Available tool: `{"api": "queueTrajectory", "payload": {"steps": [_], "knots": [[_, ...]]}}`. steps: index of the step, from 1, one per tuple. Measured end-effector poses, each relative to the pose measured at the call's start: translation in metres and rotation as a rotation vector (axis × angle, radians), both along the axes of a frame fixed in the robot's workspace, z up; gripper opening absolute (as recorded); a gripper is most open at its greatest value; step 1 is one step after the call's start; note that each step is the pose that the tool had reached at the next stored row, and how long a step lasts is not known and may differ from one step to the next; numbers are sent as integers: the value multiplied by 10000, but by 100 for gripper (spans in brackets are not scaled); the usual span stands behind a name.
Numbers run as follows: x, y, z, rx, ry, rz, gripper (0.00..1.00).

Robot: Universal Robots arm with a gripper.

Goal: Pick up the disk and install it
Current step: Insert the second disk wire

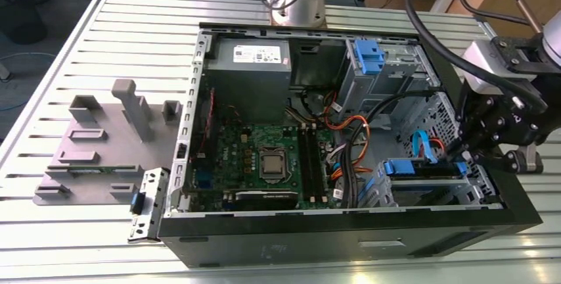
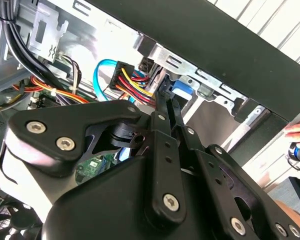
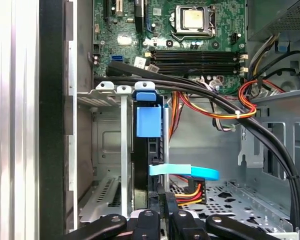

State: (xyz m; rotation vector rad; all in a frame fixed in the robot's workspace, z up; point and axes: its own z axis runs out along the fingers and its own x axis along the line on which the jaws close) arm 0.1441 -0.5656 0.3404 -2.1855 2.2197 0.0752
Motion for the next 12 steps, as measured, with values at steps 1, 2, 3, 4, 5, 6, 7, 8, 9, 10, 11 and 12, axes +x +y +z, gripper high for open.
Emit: {"api": "queueTrajectory", "payload": {"steps": [1, 2, 3, 4, 5, 6, 7, 8, 9, 10, 11, 12], "knots": [[0, -10, -1, 0, 0, -1, 16], [0, -20, -1, 0, 0, -1, 16], [0, -28, -1, -1, 0, 0, 16], [0, -36, -2, 0, 0, 0, 16], [0, -42, -3, 0, 0, 0, 16], [0, -48, -3, 0, 0, -1, 16], [0, -54, -5, -1, 0, 0, 16], [0, -58, -9, 2, 0, 0, 16], [0, -60, -14, 2, 0, 0, 16], [0, -63, -20, 1, 0, -1, 16], [0, -64, -25, -3, 0, 0, 16], [0, -64, -28, -5, 0, 0, 16]]}}
